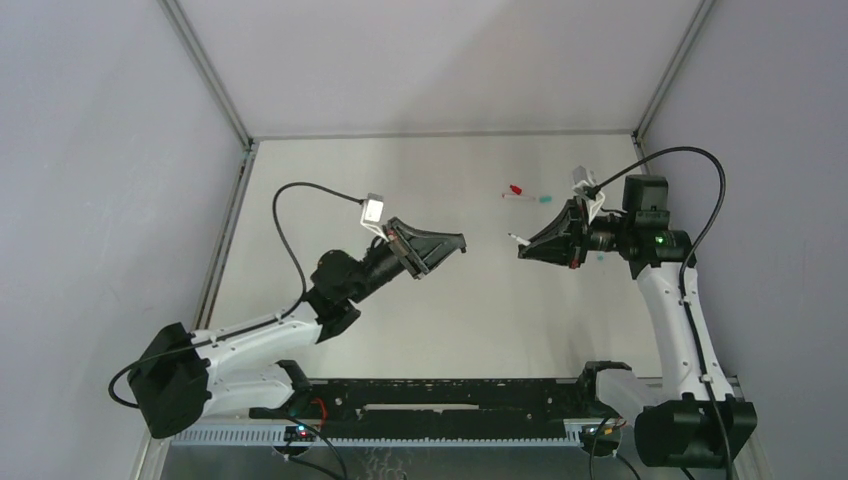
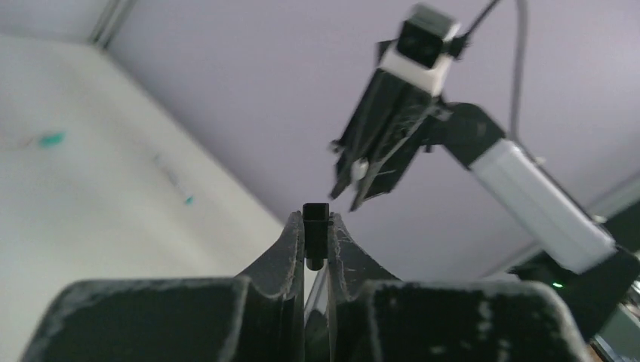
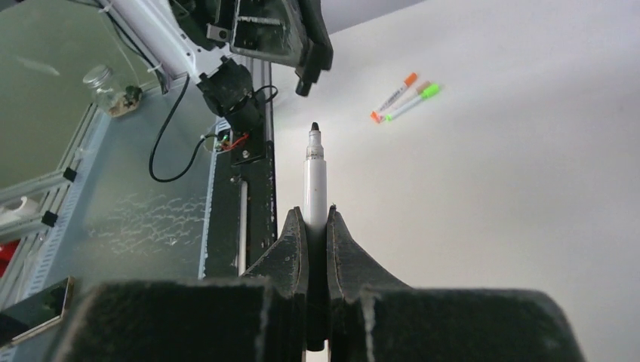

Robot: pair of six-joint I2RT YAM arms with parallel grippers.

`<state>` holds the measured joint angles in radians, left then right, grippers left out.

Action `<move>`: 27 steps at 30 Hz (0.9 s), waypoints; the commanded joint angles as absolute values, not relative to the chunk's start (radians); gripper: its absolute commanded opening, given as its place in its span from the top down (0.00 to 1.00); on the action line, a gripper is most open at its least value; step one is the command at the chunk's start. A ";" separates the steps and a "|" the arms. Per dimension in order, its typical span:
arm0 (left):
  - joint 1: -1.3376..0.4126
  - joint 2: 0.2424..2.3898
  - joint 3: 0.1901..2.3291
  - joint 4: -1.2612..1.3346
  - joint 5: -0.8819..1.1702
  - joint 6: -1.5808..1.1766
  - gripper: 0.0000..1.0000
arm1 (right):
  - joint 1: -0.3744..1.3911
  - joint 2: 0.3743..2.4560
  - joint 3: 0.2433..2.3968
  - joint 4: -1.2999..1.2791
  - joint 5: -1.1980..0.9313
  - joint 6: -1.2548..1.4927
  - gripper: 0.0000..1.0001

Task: Insert the pens into the pen caps
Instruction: Insert the pen cap onto the pen.

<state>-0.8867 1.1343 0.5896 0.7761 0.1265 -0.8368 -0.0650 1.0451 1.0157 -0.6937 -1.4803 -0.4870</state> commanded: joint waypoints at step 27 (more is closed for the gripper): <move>-1.047 1.292 0.850 1.460 0.014 -0.640 1.00 | 0.240 1.056 1.429 -0.513 -1.440 0.113 1.00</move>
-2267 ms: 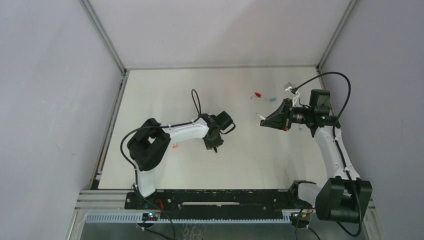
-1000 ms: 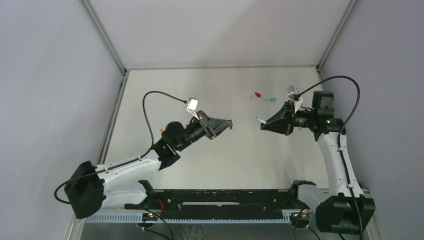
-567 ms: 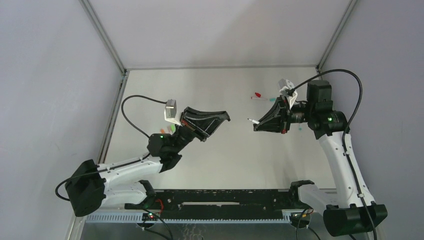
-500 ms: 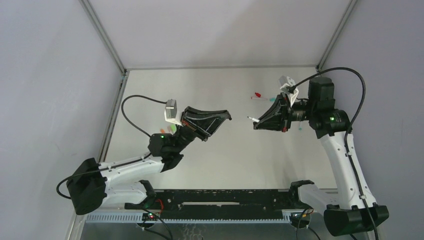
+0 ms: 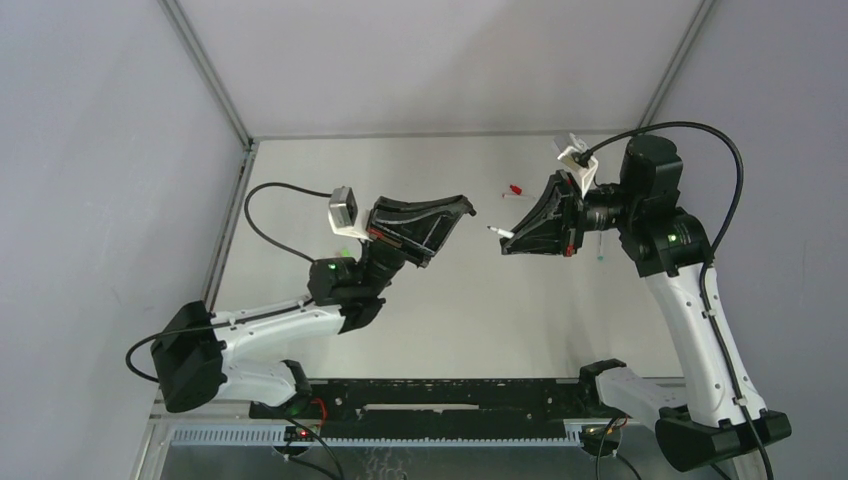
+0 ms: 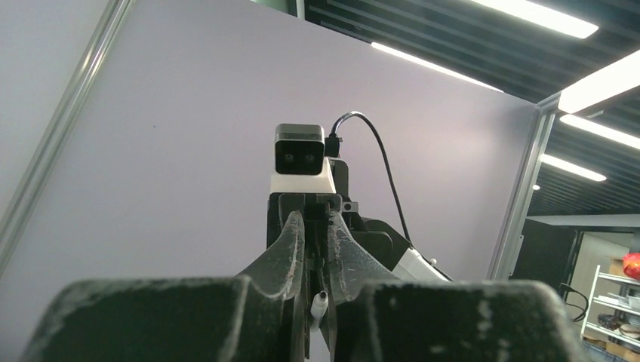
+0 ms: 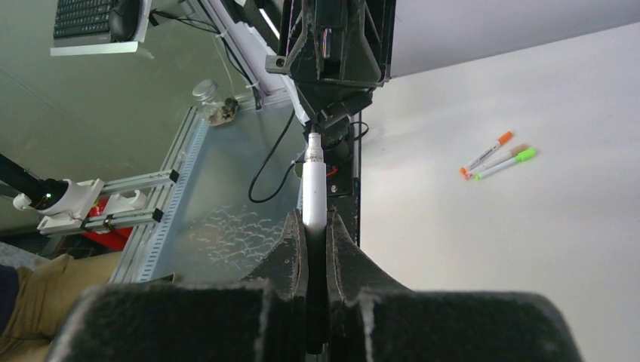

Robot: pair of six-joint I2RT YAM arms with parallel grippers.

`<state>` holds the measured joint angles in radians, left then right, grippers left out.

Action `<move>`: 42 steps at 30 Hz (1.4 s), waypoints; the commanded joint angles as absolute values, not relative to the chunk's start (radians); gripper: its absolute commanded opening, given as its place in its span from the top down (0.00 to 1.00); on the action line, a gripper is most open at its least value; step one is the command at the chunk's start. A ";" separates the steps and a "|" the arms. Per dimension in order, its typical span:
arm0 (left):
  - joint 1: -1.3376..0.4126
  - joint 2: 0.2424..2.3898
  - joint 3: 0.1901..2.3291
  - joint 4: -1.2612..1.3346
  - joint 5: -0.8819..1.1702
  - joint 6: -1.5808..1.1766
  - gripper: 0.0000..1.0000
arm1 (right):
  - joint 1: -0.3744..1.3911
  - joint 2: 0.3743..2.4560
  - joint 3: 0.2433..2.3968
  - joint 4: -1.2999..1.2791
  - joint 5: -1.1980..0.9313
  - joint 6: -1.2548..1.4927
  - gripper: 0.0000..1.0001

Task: Insert the pens into the pen caps
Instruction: Insert the pen cap onto the pen.

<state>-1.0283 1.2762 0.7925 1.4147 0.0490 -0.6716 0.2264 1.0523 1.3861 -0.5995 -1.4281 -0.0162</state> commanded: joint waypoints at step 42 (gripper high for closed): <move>-1.081 1.333 0.935 1.473 -0.088 -0.693 1.00 | 0.247 1.074 1.426 -0.271 -1.356 0.447 1.00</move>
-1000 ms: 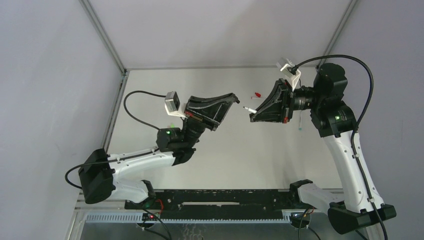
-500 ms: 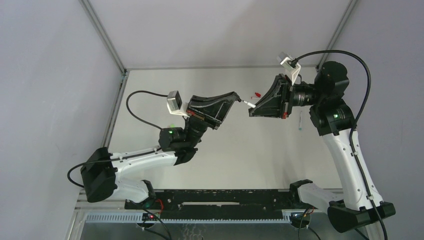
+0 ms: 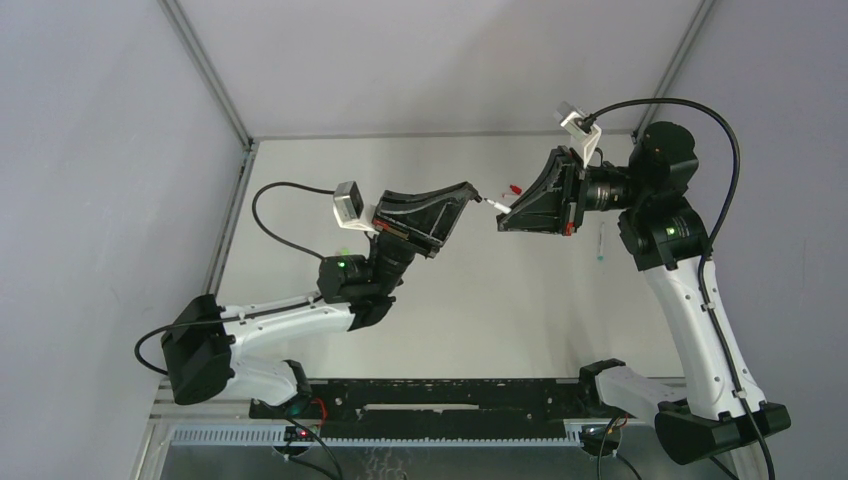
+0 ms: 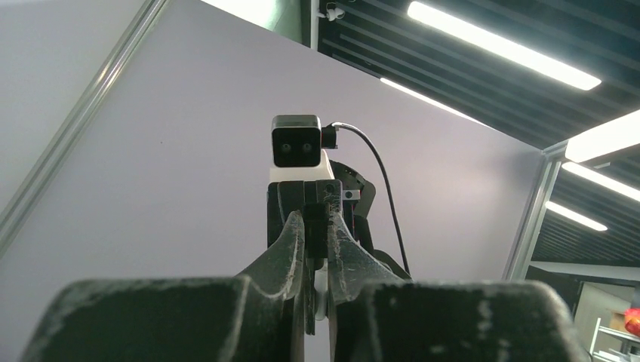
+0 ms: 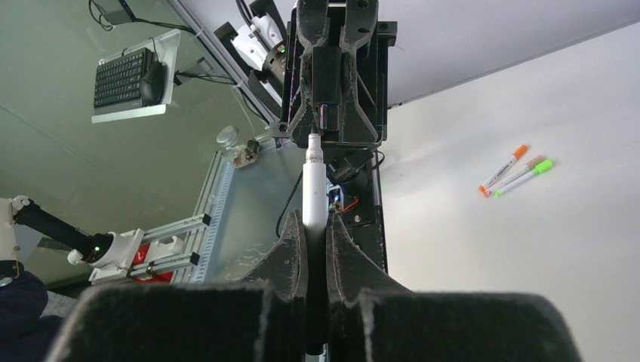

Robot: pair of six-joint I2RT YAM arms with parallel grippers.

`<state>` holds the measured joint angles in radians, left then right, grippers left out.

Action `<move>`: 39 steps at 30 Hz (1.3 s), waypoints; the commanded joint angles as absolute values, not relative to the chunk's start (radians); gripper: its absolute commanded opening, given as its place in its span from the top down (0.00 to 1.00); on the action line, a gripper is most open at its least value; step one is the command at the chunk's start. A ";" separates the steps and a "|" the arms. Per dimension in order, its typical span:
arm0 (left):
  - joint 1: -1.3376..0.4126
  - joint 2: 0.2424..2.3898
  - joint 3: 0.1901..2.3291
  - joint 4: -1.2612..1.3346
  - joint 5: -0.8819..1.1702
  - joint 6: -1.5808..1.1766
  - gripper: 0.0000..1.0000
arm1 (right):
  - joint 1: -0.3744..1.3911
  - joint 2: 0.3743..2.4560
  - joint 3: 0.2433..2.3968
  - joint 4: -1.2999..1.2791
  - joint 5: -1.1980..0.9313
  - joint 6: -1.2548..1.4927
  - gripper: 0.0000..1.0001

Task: Insert the pens into the pen caps
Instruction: Insert the pen cap onto the pen.

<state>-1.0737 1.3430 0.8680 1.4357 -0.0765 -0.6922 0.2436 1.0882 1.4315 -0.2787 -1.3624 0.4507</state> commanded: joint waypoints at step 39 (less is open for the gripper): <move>-1.083 1.365 0.955 1.473 -0.098 -0.730 0.99 | 0.261 1.081 1.413 -0.189 -1.367 0.524 1.00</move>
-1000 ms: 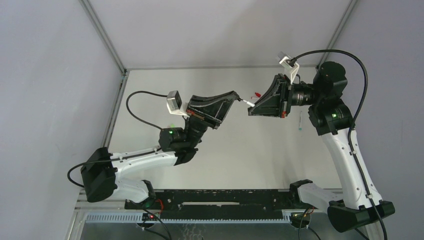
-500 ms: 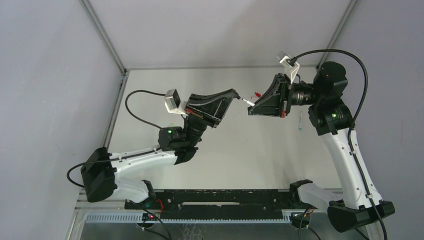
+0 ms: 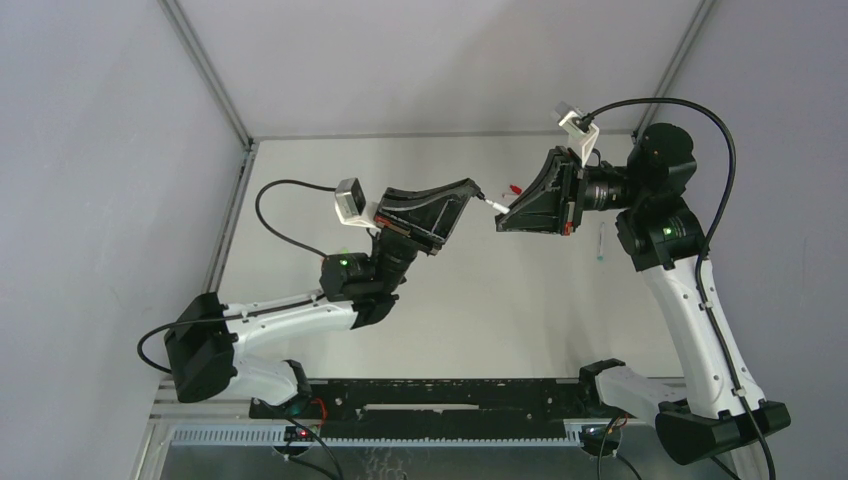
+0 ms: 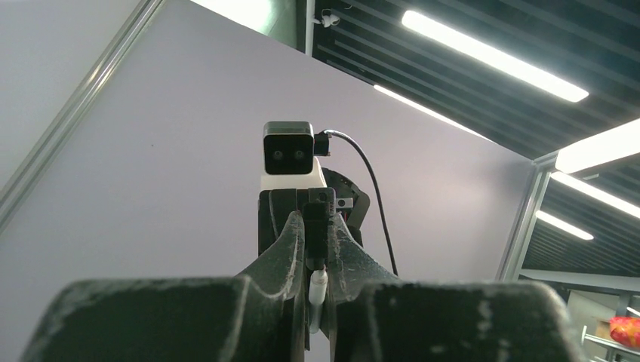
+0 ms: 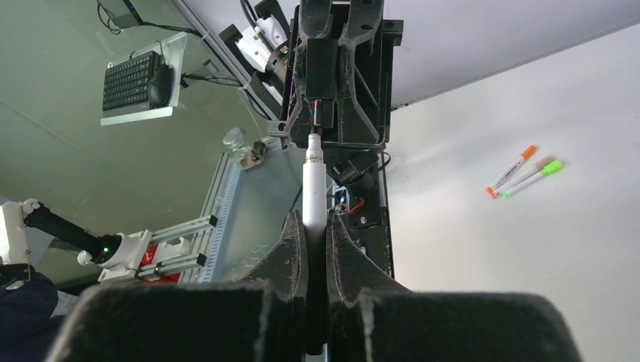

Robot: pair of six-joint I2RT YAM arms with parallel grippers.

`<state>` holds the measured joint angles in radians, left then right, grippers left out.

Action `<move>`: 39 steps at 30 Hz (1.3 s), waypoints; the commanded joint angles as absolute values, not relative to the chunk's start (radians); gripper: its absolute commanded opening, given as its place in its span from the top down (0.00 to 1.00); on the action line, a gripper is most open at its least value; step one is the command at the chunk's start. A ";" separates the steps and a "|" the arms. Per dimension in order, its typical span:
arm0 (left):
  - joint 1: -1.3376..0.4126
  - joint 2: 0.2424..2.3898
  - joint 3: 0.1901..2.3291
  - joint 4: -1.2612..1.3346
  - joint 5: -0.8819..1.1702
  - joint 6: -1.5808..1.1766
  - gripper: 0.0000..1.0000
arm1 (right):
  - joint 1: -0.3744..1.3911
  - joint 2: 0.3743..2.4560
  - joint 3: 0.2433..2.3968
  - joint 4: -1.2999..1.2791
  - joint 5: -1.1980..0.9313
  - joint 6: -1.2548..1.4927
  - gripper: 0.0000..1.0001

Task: Insert the pens into the pen caps
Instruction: Insert the pen cap onto the pen.

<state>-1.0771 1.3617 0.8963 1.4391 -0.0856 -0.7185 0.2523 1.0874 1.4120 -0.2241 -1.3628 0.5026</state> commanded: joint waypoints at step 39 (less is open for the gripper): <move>-1.144 1.507 0.915 1.473 -0.120 -0.769 1.00 | 0.219 1.058 1.351 -0.226 -1.223 0.342 1.00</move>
<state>-1.1065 1.4677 0.9237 1.5135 -0.1818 -0.7860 0.2226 1.0687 1.3758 -0.2199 -1.2964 0.4217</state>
